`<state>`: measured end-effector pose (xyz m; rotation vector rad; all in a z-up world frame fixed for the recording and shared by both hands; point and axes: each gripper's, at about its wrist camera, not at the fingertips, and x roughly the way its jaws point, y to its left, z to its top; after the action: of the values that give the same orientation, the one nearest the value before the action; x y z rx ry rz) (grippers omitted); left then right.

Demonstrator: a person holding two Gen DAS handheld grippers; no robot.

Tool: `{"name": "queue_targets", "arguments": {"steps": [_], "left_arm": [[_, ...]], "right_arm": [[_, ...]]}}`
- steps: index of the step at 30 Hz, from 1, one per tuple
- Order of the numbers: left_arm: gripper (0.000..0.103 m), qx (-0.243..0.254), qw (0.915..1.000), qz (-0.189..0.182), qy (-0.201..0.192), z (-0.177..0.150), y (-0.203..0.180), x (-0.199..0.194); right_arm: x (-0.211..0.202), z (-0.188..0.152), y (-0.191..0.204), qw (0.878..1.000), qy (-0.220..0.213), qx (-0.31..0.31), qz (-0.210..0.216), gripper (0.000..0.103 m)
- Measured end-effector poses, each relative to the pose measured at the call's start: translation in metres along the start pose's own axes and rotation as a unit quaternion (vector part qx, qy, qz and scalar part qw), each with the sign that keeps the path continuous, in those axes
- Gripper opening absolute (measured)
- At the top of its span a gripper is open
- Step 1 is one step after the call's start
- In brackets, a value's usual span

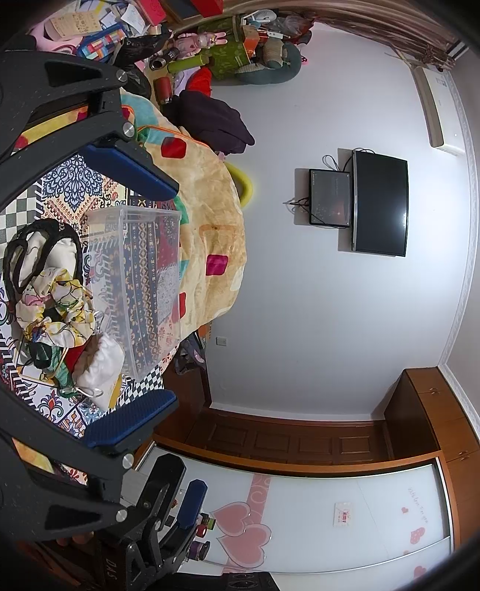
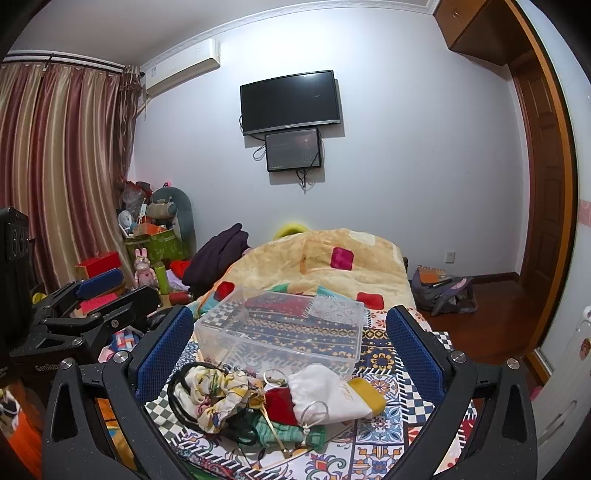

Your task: Organize soft objects

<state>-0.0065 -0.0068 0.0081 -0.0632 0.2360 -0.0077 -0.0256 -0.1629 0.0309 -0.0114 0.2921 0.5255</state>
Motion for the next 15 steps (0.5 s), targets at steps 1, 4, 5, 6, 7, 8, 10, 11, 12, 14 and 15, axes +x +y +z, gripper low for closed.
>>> {"name": "queue_targets", "arguments": {"steps": [1, 4, 5, 6, 7, 8, 10, 11, 12, 14, 15], "left_arm": [[0.103, 0.0, 1.0, 0.0, 0.0, 0.0003, -0.0004, 0.0001], [0.103, 0.0, 1.0, 0.0, 0.0, 0.0005, 0.0001, -0.0002], [0.103, 0.0, 1.0, 0.0, 0.0, 0.0005, 0.0001, -0.0002], [0.103, 0.0, 1.0, 0.0, 0.0, 0.0006, -0.0001, -0.0002], [0.103, 0.0, 1.0, 0.0, 0.0, 0.0008, -0.0002, -0.0002], [0.103, -0.001, 1.0, 0.0, -0.001, 0.0009, -0.0004, -0.0002], [0.103, -0.001, 1.0, 0.0, -0.001, 0.0009, -0.0003, -0.0007], [0.103, -0.001, 1.0, 0.0, -0.001, 0.001, -0.0004, -0.0007], [0.103, -0.001, 1.0, -0.001, -0.001, 0.0016, -0.0008, -0.001], [0.103, 0.0, 1.0, 0.0, -0.002, 0.0023, -0.001, -0.0014], [0.103, -0.001, 1.0, 0.0, -0.002, 0.0023, -0.0007, -0.0016]], "right_arm": [[0.0, 0.0001, 0.0003, 1.0, 0.0, 0.0, 0.0, 0.103], [-0.0002, 0.0, 0.0, 1.0, -0.001, 0.0, 0.001, 0.103], [-0.0002, 0.0003, 0.0006, 1.0, -0.001, 0.0, 0.001, 0.103], [-0.0002, 0.0003, 0.0006, 1.0, -0.001, 0.0, 0.001, 0.103], [-0.0001, 0.0001, 0.0001, 1.0, -0.001, 0.0, 0.001, 0.103], [-0.0001, 0.0, -0.0002, 1.0, -0.001, 0.0, 0.002, 0.103], [-0.0001, 0.0001, 0.0001, 1.0, -0.001, 0.001, 0.001, 0.103], [-0.0002, 0.0002, 0.0005, 1.0, -0.001, 0.001, 0.002, 0.103], [-0.0002, 0.0002, 0.0006, 1.0, -0.001, 0.001, 0.002, 0.103], [-0.0002, 0.0002, 0.0006, 1.0, -0.001, 0.0, 0.001, 0.103], [-0.0001, -0.0001, -0.0002, 1.0, -0.001, 0.001, 0.001, 0.103]]}}
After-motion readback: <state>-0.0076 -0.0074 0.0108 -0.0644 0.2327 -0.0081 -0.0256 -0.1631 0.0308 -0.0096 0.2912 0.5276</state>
